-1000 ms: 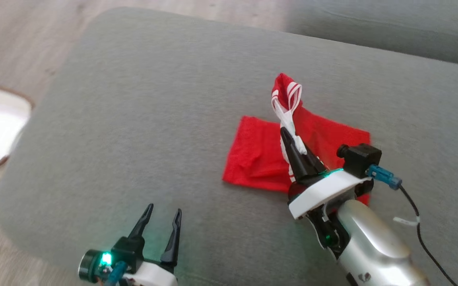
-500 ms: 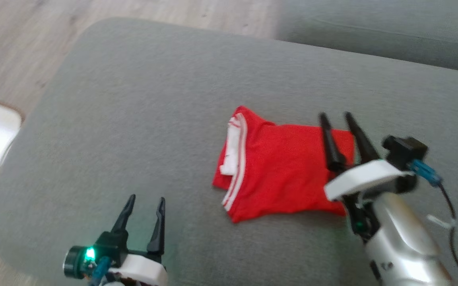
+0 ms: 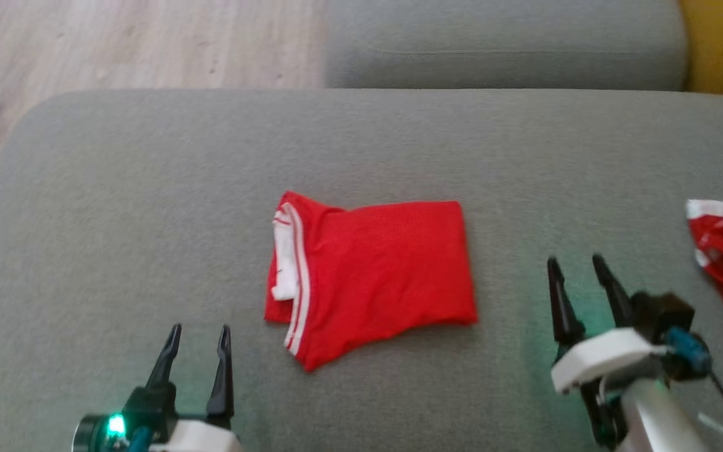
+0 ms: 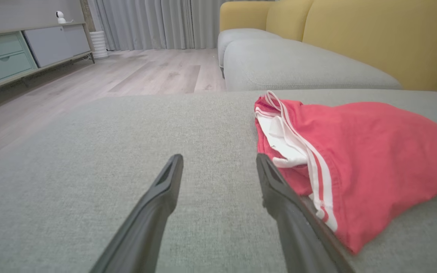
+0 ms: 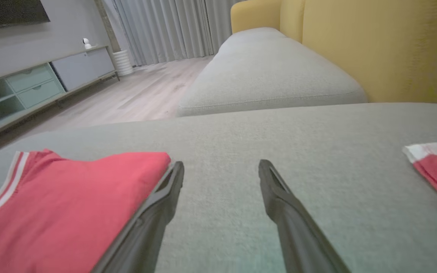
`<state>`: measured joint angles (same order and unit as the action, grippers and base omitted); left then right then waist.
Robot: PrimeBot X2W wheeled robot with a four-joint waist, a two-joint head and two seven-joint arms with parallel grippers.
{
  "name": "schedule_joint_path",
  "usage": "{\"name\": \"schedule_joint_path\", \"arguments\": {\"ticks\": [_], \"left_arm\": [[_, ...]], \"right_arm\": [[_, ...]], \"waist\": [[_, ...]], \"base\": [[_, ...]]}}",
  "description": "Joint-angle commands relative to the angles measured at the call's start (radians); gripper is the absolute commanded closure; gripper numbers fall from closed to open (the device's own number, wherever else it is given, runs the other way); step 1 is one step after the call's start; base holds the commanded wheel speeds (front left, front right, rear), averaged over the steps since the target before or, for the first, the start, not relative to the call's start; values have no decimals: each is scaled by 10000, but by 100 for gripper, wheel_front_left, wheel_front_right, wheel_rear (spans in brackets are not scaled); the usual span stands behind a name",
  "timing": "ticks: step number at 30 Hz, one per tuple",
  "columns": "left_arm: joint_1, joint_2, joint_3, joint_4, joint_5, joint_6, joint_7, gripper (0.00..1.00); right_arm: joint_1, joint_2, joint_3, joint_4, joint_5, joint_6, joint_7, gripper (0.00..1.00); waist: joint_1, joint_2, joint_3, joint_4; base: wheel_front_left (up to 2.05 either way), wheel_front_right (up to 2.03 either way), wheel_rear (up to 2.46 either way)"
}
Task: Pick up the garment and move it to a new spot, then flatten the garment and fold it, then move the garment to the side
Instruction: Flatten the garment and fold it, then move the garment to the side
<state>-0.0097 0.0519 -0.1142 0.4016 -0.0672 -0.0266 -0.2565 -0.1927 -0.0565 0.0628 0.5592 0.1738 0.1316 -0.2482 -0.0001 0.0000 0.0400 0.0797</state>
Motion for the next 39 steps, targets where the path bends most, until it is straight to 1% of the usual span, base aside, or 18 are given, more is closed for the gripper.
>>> {"name": "schedule_joint_path", "arguments": {"ticks": [1, 6, 10, 13, 17, 18, 20, 24, 27, 29, 32, 33, 34, 35, 37, 39], "left_arm": [[-123, 92, 422, -331, 120, 69, -53, 0], [-8, 49, 359, -361, 120, 113, -53, 0], [-27, 24, 241, -366, 103, 64, -53, 0], [-112, 12, 151, -360, 99, 11, -53, 0], [-231, 1, -58, -317, 118, -126, -53, 0], [-231, 1, -58, -317, 118, -126, -53, 0], [-365, -4, -285, -285, 149, -216, -53, 0], [-594, -12, -842, -194, 63, -325, -53, 0], [-603, -13, -1080, -118, -3, -314, -53, 0], [-539, -14, -1095, -79, -18, -294, -53, 0], [-443, -14, -1047, -61, -15, -286, -53, 0], [-413, -15, -1019, -80, -18, -283, -53, 0], [-385, -15, -990, -102, -21, -282, -53, 0], [-350, -15, -946, -124, -27, -263, -53, 0], [-297, -15, -877, -174, -46, -245, -53, 0], [-266, -15, -833, -205, -47, -262, -53, 0]], "right_arm": [[22, 62, 250, -322, -190, -9, -135, 0], [556, 62, 102, -292, -674, -9, -135, 0], [650, 62, -10, -371, -764, -9, -135, 0], [604, 62, -27, -408, -772, -9, -135, 0], [328, 62, 355, -338, -487, -9, -135, 0], [328, 62, 355, -338, -487, -9, -135, 0], [19, 62, 608, -174, -314, -9, -135, 0], [-832, 62, 1019, 678, -48, -9, -79, 0], [-1415, 62, 1100, 1379, 142, -9, 77, 0], [-1689, 62, 1016, 1950, 145, -9, 228, 0], [-1922, 62, 678, 2944, -100, -9, 589, 0], [-1971, 62, 584, 3201, -191, -9, 638, 15], [-2004, 62, 485, 3396, -227, -9, 616, 70], [-2023, 62, 468, 3558, -258, -9, 574, 100], [-2050, 62, 488, 3809, -252, -9, 452, 100], [-2090, 62, 543, 3942, -172, -9, 285, 100]], "waist": [[1, 0, -94, -258], [1, 0, -161, -292], [1, 0, -129, -236], [1, 0, -69, -68], [1, 0, 167, 329], [1, 0, 167, 329], [1, 0, 369, 668], [1, 0, 734, 1502], [1, 0, 877, 2060], [1, 0, 936, 2355], [1, 0, 965, 2619], [1, 0, 962, 2646], [1, 0, 957, 2649], [1, 0, 938, 2600], [1, 0, 887, 2353], [1, 0, 809, 1940]], "base": [[0, 0, 0], [0, 0, 0], [0, 0, 0], [0, 0, 0], [0, 0, 0], [0, 0, 0], [0, 0, 0], [0, 0, 0], [0, 0, 0], [0, 0, 0], [0, 0, 0], [0, 0, 0], [0, 0, 0], [0, 0, 0], [0, 0, 0], [0, 0, 0]]}}
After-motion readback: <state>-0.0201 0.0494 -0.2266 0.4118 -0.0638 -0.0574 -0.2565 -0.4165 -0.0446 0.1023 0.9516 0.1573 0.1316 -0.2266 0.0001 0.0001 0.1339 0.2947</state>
